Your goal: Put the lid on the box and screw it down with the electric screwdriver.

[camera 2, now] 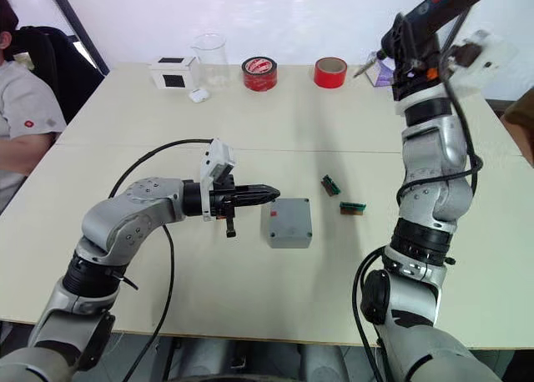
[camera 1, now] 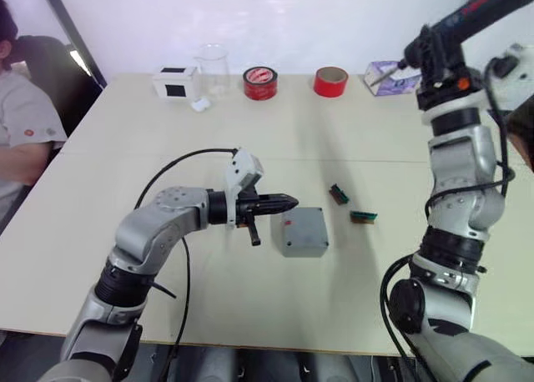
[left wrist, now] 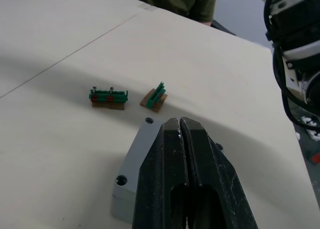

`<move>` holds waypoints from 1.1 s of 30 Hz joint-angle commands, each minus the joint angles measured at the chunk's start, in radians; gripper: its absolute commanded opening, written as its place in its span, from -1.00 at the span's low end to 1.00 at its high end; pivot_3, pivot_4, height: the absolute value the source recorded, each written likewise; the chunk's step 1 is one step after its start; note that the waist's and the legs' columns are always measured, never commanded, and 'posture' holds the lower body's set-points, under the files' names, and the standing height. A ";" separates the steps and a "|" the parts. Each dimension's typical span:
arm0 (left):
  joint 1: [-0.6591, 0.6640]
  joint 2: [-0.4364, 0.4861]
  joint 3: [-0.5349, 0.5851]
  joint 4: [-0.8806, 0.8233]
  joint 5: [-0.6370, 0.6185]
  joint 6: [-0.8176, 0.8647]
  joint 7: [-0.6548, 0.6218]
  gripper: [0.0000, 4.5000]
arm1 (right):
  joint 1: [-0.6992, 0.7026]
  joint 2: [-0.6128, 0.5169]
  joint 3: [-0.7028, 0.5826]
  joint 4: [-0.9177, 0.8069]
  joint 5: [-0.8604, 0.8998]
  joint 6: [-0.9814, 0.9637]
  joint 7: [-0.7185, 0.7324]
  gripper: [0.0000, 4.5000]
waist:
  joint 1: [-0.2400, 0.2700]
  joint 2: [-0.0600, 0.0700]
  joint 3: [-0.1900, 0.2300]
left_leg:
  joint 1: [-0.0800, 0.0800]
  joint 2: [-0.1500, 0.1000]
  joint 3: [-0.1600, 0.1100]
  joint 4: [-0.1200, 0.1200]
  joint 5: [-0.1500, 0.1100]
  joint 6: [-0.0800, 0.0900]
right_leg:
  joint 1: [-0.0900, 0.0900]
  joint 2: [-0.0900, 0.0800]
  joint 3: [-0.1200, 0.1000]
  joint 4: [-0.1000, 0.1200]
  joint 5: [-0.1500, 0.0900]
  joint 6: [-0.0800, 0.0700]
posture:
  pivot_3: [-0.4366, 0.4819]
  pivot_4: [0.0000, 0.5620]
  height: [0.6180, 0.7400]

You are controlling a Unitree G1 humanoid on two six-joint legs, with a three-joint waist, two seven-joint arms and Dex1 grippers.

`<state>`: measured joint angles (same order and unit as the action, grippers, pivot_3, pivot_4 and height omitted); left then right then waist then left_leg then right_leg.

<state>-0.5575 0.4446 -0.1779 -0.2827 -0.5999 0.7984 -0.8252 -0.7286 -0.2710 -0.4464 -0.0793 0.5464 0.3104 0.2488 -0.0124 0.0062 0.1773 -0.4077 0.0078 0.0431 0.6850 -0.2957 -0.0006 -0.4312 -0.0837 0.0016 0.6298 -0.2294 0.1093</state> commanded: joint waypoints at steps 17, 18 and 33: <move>0.045 -0.005 -0.066 0.005 0.086 -0.073 -0.012 -1.00 | 0.472 -0.069 0.194 -0.595 0.200 0.247 -0.024 -0.21 | 0.002 0.000 0.000 | 0.001 0.002 -0.002 0.000 0.000 0.000 | 0.000 0.002 0.000 0.000 0.000 0.000 | -0.05 -0.47 1.00; 0.042 0.001 -0.077 0.011 0.096 -0.078 -0.024 -1.00 | 0.496 -0.063 0.200 -0.609 0.200 0.245 -0.026 -0.21 | 0.003 0.000 0.000 | 0.001 0.001 -0.002 0.000 0.000 0.000 | 0.000 0.002 0.000 0.000 0.000 0.000 | -0.05 -0.47 1.00; -0.015 -0.028 -0.166 0.122 0.206 -0.135 -0.080 -1.00 | 0.624 -0.046 0.288 -0.621 0.090 0.146 -0.006 -0.21 | 0.001 -0.001 0.000 | 0.001 0.001 -0.003 0.000 0.000 0.000 | 0.000 0.002 -0.001 0.000 0.000 -0.001 | -0.05 -0.47 1.00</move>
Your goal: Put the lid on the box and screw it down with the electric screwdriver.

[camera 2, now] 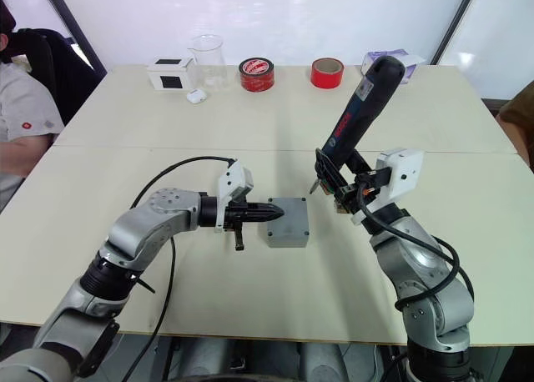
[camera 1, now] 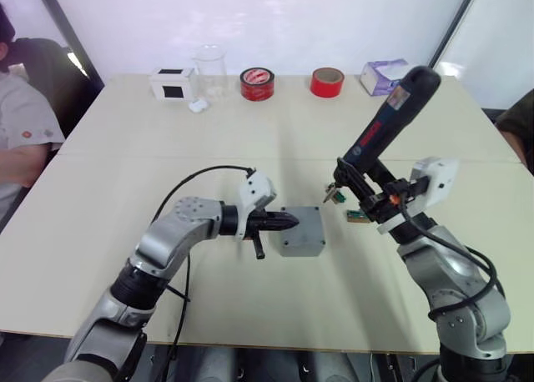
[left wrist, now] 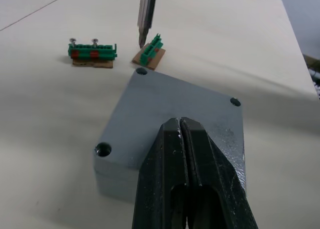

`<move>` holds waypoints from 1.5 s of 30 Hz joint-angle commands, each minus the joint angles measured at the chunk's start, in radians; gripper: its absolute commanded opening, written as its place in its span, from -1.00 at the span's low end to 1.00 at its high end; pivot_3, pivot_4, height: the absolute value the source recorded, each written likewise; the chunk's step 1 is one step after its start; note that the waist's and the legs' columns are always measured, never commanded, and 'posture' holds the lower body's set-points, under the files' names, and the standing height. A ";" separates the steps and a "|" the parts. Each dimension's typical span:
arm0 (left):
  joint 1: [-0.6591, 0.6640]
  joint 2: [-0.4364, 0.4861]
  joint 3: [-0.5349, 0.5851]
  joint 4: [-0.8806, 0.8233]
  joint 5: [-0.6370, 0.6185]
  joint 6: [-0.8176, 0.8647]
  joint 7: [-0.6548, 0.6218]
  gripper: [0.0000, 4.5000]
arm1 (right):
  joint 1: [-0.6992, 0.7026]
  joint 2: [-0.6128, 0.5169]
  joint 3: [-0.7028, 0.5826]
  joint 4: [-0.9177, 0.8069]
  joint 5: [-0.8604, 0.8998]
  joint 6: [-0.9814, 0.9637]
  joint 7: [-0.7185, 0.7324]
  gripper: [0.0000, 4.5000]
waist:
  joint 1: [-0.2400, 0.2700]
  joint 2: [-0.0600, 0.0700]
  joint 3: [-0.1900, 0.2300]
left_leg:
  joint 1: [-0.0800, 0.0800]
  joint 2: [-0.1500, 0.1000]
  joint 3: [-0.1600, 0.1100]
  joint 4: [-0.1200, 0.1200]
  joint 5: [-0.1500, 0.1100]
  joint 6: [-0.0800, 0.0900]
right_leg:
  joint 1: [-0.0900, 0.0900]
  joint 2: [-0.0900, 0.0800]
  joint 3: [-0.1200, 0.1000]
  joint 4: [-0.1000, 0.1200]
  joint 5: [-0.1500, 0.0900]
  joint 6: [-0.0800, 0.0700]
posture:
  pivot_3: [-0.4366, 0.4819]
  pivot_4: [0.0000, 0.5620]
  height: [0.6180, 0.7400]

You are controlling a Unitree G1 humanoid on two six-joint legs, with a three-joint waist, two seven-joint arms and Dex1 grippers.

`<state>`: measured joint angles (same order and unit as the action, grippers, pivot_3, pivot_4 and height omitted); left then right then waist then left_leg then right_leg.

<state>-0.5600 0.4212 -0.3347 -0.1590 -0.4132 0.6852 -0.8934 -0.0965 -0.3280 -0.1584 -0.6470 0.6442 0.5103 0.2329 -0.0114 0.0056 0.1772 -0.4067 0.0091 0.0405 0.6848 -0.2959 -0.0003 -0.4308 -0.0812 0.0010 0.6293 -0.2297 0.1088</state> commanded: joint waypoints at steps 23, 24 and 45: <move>-0.003 -0.017 -0.024 0.004 0.067 -0.024 -0.024 -1.00 | 0.026 0.011 0.066 0.005 -0.108 -0.112 0.067 -0.21 | 0.001 0.000 0.000 | 0.001 0.000 0.000 0.000 0.000 0.000 | 0.001 0.000 0.000 0.000 0.000 0.000 | -0.05 -0.47 1.00; -0.003 -0.018 -0.024 0.005 0.068 -0.025 -0.023 -1.00 | 0.029 0.008 0.072 0.009 -0.118 -0.117 0.072 -0.21 | 0.001 0.000 0.000 | 0.001 0.000 0.000 0.000 0.000 0.000 | 0.001 0.000 0.000 0.000 0.000 0.000 | -0.05 -0.47 1.00; 0.016 -0.022 -0.036 0.011 0.100 -0.040 -0.028 -1.00 | 0.042 -0.051 0.200 0.075 -0.230 0.009 0.091 -0.21 | -0.001 -0.019 -0.014 | 0.018 0.002 -0.002 -0.001 -0.001 0.002 | 0.018 0.001 -0.002 -0.001 -0.004 -0.006 | -0.05 -0.47 1.00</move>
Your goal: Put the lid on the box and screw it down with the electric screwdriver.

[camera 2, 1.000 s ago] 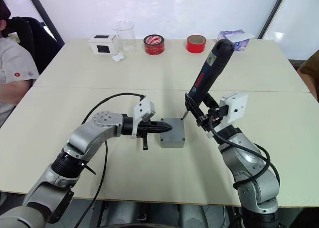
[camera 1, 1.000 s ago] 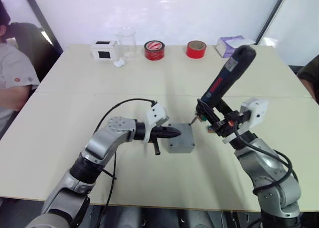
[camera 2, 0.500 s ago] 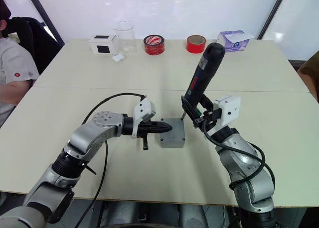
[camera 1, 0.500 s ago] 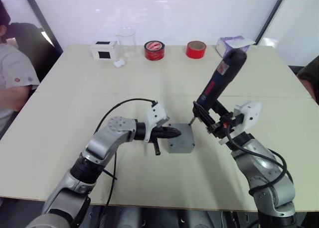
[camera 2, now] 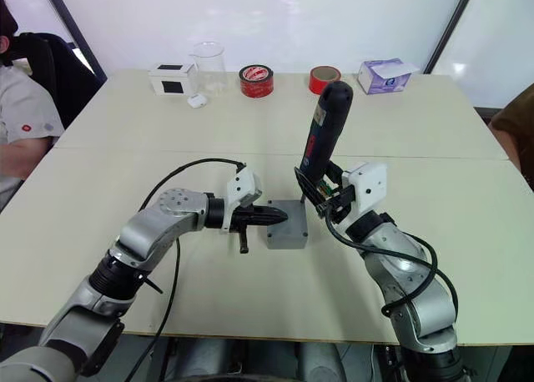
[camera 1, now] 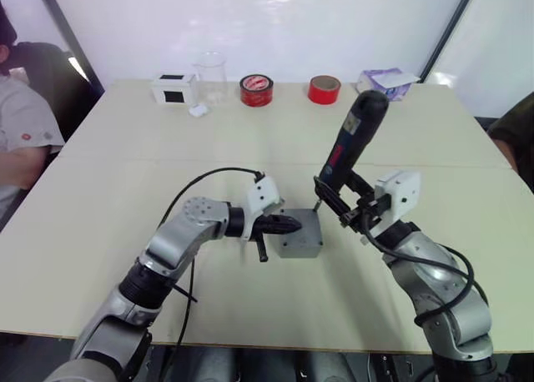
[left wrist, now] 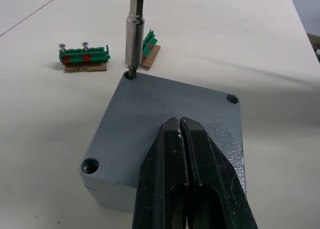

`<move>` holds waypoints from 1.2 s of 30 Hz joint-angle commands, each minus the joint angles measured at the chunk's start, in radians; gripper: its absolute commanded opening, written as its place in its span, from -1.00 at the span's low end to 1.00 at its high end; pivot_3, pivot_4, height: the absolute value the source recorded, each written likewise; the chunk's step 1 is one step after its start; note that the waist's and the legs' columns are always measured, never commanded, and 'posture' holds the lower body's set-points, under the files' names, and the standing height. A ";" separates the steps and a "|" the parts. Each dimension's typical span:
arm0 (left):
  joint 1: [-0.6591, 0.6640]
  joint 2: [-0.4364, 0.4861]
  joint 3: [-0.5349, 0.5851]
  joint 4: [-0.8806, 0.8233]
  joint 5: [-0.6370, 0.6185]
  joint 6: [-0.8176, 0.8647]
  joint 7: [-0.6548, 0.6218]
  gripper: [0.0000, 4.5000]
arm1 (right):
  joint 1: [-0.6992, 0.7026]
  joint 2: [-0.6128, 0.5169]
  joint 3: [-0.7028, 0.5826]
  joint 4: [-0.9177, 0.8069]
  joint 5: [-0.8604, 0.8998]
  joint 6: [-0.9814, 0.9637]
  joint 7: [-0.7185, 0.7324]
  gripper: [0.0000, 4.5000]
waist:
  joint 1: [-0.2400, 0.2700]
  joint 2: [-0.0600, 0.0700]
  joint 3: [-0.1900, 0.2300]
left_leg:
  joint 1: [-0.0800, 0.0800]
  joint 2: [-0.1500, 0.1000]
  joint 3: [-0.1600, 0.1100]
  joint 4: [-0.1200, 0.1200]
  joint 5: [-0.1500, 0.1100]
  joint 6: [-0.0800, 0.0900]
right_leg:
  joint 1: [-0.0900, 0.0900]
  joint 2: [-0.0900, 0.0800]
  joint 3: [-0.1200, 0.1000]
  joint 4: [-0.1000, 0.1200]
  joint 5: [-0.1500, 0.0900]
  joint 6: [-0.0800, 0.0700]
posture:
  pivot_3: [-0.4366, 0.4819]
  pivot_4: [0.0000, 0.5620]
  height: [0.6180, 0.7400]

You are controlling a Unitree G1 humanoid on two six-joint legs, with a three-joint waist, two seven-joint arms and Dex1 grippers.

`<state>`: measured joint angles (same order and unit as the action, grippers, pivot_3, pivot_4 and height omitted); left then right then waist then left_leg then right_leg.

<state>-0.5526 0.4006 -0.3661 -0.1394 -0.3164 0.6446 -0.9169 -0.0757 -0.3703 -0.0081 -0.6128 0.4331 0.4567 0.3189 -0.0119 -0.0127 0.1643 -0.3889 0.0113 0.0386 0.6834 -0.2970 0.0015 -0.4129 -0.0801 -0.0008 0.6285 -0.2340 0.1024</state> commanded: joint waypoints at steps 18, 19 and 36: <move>0.013 -0.004 -0.007 0.001 0.009 -0.003 -0.003 -1.00 | -0.006 0.014 0.024 0.071 0.011 0.165 -0.005 -0.21 | 0.001 -0.003 -0.006 | 0.001 0.001 -0.002 0.000 0.000 0.000 | 0.002 0.000 -0.002 -0.001 0.000 -0.001 | -0.05 -0.47 1.00; 0.014 -0.003 -0.007 0.001 0.010 -0.004 -0.003 -1.00 | -0.006 0.022 0.016 0.070 0.022 0.180 -0.013 -0.21 | 0.001 -0.003 -0.006 | 0.001 0.001 -0.002 0.000 0.000 0.000 | 0.002 0.000 -0.002 -0.001 0.000 -0.001 | -0.05 -0.47 1.00; 0.025 -0.008 -0.007 0.003 0.009 -0.001 0.001 -1.00 | -0.031 -0.012 -0.015 0.070 0.038 0.258 -0.034 -0.21 | 0.002 -0.006 -0.011 | 0.001 0.003 -0.004 0.000 -0.001 0.001 | 0.004 -0.001 -0.003 -0.004 -0.003 -0.005 | -0.05 -0.47 1.00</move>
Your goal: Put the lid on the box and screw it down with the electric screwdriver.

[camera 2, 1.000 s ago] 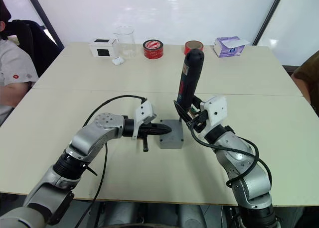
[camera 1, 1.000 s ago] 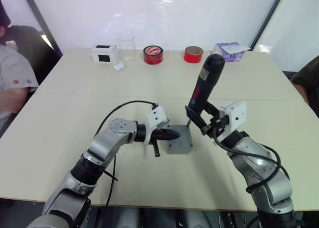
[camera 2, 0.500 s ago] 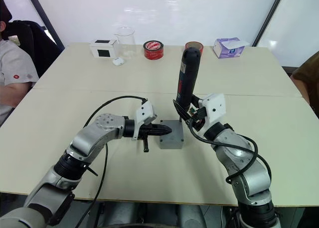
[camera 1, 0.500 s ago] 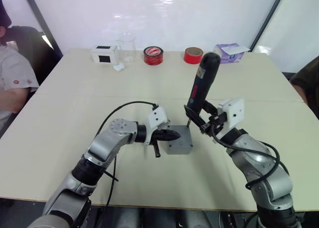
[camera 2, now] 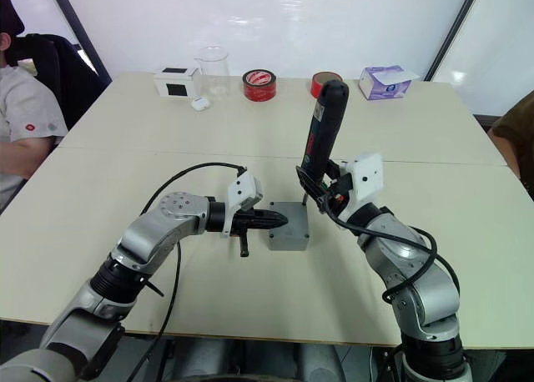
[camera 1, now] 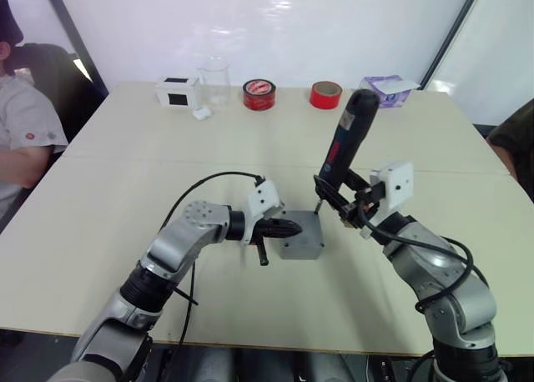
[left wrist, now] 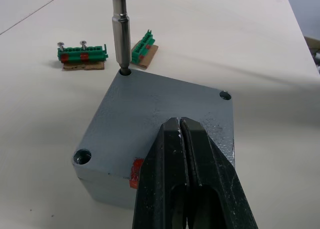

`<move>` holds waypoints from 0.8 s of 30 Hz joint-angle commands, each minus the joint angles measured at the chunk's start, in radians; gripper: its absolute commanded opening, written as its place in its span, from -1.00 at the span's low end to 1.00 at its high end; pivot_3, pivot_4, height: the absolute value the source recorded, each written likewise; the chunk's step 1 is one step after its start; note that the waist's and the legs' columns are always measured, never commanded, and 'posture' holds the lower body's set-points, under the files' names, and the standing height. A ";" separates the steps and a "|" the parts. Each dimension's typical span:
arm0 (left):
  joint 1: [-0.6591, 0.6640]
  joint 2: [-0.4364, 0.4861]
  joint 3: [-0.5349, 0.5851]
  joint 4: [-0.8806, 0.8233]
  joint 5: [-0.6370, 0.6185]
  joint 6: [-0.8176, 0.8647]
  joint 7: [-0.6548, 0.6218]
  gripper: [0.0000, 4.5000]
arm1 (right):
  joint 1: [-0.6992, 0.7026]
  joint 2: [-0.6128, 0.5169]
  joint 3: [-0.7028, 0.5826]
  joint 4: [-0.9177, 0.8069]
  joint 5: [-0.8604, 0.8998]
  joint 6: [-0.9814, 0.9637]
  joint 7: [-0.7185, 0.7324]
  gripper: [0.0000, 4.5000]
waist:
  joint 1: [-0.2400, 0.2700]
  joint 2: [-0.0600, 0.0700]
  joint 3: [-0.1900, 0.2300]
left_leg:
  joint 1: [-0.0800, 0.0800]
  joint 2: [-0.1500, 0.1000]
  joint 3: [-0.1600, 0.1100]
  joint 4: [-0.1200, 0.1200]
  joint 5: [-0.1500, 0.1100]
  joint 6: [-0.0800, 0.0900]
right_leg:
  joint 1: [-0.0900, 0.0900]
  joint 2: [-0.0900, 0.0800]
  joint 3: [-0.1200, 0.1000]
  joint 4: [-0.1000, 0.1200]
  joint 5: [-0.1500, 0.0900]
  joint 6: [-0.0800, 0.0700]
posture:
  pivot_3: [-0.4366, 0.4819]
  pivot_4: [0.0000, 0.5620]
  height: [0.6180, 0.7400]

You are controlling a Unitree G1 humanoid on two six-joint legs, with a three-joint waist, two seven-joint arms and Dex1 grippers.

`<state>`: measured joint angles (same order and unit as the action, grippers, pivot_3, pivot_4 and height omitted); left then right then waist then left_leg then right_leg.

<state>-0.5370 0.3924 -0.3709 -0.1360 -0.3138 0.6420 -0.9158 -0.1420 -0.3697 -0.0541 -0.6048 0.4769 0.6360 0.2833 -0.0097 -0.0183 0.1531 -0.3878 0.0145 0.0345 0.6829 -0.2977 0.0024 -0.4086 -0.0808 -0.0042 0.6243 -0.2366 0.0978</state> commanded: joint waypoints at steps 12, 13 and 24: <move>0.005 -0.010 -0.004 0.015 0.012 -0.010 0.003 -1.00 | 0.025 -0.046 -0.001 0.048 0.005 0.072 0.028 -0.21 | 0.001 0.000 0.000 | -0.001 0.000 -0.001 -0.001 0.000 0.000 | 0.002 0.000 -0.001 -0.006 0.000 0.000 | -0.05 -0.47 1.00; 0.005 -0.011 -0.004 0.015 0.012 -0.010 0.003 -1.00 | 0.022 -0.052 -0.011 0.041 0.015 0.072 0.034 -0.21 | 0.001 0.000 0.000 | -0.001 0.000 -0.001 -0.001 0.000 0.000 | 0.002 0.000 -0.001 -0.006 0.000 0.000 | -0.05 -0.47 1.00; 0.020 -0.039 0.069 -0.035 -0.066 0.028 0.021 -1.00 | -0.258 -0.141 -0.406 0.024 0.396 0.184 -0.099 -0.21 | 0.003 0.012 0.012 | -0.007 -0.001 -0.001 -0.001 -0.001 0.001 | -0.003 -0.002 -0.001 -0.008 0.001 0.000 | -0.05 -0.47 1.00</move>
<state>-0.5216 0.3636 -0.3316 -0.1400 -0.3543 0.6548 -0.9060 -0.3108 -0.4703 -0.3402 -0.5646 0.7754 0.7664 0.2701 -0.0067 -0.0063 0.1651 -0.3958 0.0132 0.0335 0.6817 -0.2982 0.0031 -0.4122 -0.0832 -0.0052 0.6164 -0.2359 0.0979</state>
